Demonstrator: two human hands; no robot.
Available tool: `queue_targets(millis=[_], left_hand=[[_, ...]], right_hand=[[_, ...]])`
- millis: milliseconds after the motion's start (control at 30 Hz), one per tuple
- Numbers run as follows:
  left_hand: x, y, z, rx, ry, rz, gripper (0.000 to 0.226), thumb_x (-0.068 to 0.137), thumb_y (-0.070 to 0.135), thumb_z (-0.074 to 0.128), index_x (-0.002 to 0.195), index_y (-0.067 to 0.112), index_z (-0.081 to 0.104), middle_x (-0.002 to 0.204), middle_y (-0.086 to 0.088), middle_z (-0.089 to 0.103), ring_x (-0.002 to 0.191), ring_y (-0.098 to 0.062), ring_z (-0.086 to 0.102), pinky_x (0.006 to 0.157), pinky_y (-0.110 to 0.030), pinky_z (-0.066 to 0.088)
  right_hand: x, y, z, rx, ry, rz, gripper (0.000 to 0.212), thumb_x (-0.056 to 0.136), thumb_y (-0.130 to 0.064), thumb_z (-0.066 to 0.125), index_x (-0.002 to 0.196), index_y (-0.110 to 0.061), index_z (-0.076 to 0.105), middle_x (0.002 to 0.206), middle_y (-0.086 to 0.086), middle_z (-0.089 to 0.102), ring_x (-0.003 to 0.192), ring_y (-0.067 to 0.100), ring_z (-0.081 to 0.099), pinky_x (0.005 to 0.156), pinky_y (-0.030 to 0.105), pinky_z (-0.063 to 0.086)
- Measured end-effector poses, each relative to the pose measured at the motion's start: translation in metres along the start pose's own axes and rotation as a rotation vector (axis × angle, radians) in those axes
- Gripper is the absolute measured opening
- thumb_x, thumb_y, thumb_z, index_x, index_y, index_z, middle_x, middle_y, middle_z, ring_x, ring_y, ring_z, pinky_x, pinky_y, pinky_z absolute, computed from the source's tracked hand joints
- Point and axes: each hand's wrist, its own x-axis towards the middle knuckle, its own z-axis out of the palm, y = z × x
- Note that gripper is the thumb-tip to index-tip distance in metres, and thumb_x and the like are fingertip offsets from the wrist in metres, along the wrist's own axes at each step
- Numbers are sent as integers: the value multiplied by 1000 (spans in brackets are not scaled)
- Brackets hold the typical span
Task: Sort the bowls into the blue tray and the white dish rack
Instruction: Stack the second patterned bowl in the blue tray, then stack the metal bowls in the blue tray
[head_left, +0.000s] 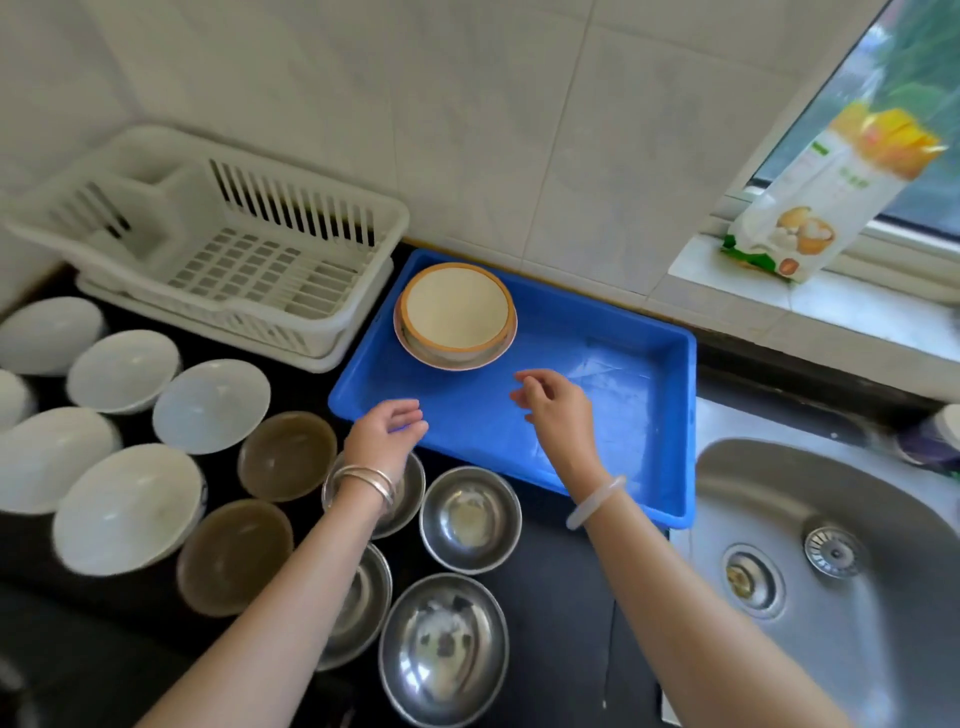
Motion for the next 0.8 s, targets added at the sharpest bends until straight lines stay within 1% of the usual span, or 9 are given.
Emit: queue_targets(millis=[100, 200, 300, 367, 467, 567, 633, 733, 800], left_hand=[[-35, -20, -1, 110, -46, -52, 32, 80, 3, 65, 112, 4, 62, 111, -15, 67, 91, -15, 60, 87, -22, 43], [-62, -44, -3, 282, -105, -73, 30, 78, 6, 69, 107, 6, 64, 108, -11, 68, 91, -16, 62, 85, -22, 43], [-80, -62, -4, 363, -130, -73, 27, 77, 6, 69, 104, 7, 64, 107, -11, 68, 92, -21, 64, 85, -26, 48], [-88, -70, -4, 434, -160, -58, 28, 77, 6, 68, 105, 8, 64, 107, -10, 68, 95, -22, 65, 88, -28, 49], [-92, -76, -2, 530, -205, -39, 29, 79, 3, 64, 107, 9, 63, 107, -8, 68, 96, -21, 65, 88, -26, 47], [-94, -76, 1, 568, -203, -13, 20, 79, 0, 60, 97, 10, 63, 96, -6, 71, 85, -15, 64, 77, -19, 44], [-94, -76, 4, 616, -210, 11, 15, 80, 1, 59, 89, 13, 61, 90, -2, 72, 80, -12, 61, 72, -19, 41], [-95, -79, 4, 648, -191, 36, 17, 79, 1, 58, 78, 17, 54, 79, 6, 69, 79, -11, 62, 68, -22, 43], [-95, -80, 4, 651, -185, 53, 17, 78, 2, 59, 76, 18, 54, 71, 10, 64, 76, -10, 60, 65, -22, 42]], right_hand=[[-33, 21, -5, -68, -61, 45, 17, 92, -19, 49, 89, -21, 65, 71, -9, 67, 74, 5, 64, 78, 34, 52], [-62, 49, -8, -230, -90, 77, 21, 91, -23, 50, 83, -11, 66, 77, 6, 69, 81, 23, 63, 68, 32, 45], [-82, 76, -10, -370, -100, 139, 19, 90, -25, 53, 99, -16, 67, 85, -3, 65, 85, 19, 61, 64, 26, 37], [-88, 86, -7, -370, -129, 185, 23, 90, -27, 56, 109, -18, 64, 88, -7, 63, 82, 13, 58, 65, 22, 42], [-90, 94, 0, -235, -154, 278, 21, 90, -20, 58, 110, -14, 63, 88, -1, 67, 72, 15, 67, 67, 29, 58], [-88, 95, 2, -162, -140, 302, 15, 89, -10, 57, 100, -8, 67, 79, 0, 67, 66, 12, 68, 56, 18, 57], [-88, 93, 0, -155, -116, 283, 15, 87, -6, 55, 89, -6, 70, 77, 3, 69, 68, 12, 69, 57, 18, 58], [-92, 87, -9, -149, -87, 269, 22, 86, -4, 55, 73, -17, 68, 76, 4, 70, 68, 14, 71, 63, 24, 60], [-95, 83, -18, -145, -75, 269, 22, 85, -5, 56, 73, -20, 67, 75, 1, 70, 65, 11, 70, 58, 19, 57]])
